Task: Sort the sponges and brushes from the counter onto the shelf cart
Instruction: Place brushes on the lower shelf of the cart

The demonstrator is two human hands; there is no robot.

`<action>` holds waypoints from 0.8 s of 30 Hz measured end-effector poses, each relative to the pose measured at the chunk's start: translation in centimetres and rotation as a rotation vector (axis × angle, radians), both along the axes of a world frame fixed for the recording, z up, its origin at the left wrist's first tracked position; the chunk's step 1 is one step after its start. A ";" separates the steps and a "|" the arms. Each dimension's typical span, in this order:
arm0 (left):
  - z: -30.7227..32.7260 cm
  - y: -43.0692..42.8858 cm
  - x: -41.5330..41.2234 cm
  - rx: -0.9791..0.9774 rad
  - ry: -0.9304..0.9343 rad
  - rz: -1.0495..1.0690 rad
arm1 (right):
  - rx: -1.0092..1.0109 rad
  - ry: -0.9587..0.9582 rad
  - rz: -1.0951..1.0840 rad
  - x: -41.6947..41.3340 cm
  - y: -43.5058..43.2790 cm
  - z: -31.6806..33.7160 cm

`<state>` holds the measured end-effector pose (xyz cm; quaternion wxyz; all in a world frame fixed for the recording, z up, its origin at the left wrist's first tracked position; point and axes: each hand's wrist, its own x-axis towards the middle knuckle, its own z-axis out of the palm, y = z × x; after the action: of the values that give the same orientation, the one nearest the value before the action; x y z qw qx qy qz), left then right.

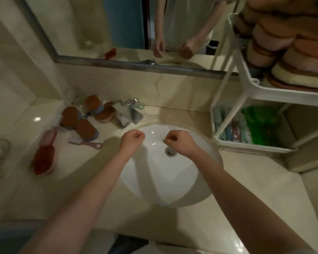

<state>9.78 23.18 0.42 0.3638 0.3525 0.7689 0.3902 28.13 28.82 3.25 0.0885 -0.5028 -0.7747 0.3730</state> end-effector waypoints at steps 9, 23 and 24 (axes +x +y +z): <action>-1.8 -8.0 -17.8 -0.082 0.210 0.245 | -0.014 -0.065 0.174 -18.6 -2.5 -1.8; -4.8 -14.2 -28.0 -0.388 0.418 0.395 | 0.102 -0.287 0.158 -35.4 -2.6 -6.5; -5.2 -14.1 -28.1 -0.407 0.419 0.389 | 0.096 -0.296 0.149 -35.8 -2.5 -6.9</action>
<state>-18.29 9.06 -4.74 0.1795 0.1921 0.9416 0.2102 -7.67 26.32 -3.64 -0.0303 -0.4887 -0.8313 0.2629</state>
